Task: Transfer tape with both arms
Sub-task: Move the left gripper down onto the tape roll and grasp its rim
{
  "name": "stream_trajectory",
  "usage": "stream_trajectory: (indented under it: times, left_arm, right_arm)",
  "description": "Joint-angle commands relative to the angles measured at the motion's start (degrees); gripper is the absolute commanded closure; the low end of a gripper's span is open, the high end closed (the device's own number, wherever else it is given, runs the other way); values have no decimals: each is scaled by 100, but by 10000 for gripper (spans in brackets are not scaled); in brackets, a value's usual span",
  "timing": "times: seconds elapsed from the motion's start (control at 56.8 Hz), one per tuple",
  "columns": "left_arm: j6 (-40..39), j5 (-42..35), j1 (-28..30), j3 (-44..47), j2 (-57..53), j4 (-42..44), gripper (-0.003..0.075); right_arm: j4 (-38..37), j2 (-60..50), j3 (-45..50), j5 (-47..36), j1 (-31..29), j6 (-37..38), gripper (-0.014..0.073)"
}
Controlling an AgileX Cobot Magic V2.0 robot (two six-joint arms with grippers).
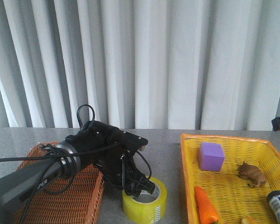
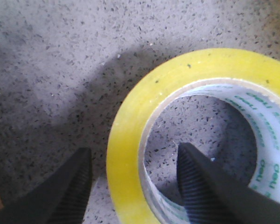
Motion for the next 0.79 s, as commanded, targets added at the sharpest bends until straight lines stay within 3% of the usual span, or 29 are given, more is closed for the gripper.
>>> stream_trajectory:
  times: [0.0, 0.123, 0.458, 0.616, 0.774]
  left_arm:
    - [-51, -175, -17, -189, -331, -19, 353]
    - [-56, -170, -17, -189, -287, -26, 421]
    - [34, -211, -17, -189, -294, -14, 717]
    - [258, -235, -11, -257, -460, 67, 727]
    - [258, -181, -11, -885, -737, 67, 727]
  right_arm:
    - [1, -215, -134, -266, -38, -64, 601]
    - [1, -215, -134, -266, -38, -64, 601]
    - [1, -215, -134, -266, -38, -64, 601]
    - [1, -215, -134, -266, -38, -64, 601]
    - [1, -215, -134, -266, -38, -64, 601]
